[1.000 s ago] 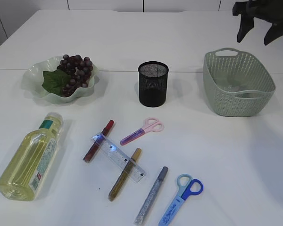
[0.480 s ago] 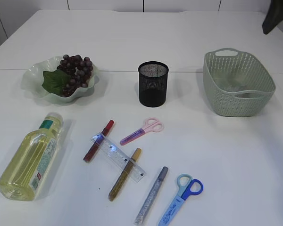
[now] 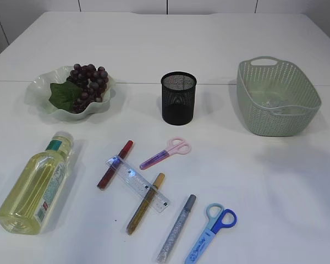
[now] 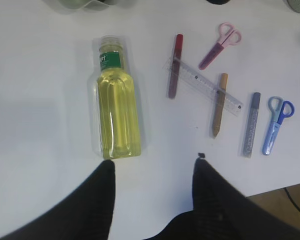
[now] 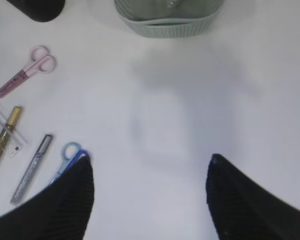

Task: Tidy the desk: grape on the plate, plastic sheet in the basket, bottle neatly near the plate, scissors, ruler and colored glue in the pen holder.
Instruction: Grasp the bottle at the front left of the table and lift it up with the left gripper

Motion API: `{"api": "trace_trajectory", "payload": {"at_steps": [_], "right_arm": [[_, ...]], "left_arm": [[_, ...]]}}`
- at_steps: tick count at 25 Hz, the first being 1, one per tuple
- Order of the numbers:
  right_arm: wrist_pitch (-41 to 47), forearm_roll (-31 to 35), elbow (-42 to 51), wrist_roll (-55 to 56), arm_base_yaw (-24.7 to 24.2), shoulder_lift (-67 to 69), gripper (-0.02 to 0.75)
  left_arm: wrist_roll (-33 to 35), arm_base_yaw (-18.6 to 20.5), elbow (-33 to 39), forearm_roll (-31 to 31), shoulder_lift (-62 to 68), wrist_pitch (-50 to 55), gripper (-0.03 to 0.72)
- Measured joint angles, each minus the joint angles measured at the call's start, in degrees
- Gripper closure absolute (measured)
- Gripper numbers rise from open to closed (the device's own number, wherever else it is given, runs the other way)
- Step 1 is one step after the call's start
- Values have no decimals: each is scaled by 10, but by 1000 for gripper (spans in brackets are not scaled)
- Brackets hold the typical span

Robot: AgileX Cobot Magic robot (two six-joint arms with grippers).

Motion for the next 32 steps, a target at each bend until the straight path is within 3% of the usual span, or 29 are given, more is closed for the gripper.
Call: {"api": "trace_trajectory", "payload": {"at_steps": [10,20,32], "right_arm": [[1,31,101,2,0,-141,193],[5,35,193,11,0,-283,193],[5,89,206,12,0,-294,193]], "left_arm": [[0,0,0,-2,0,3,298],[0,0,0,4,55,5,108],[0,-1,-22,1,266,-2,99]]}}
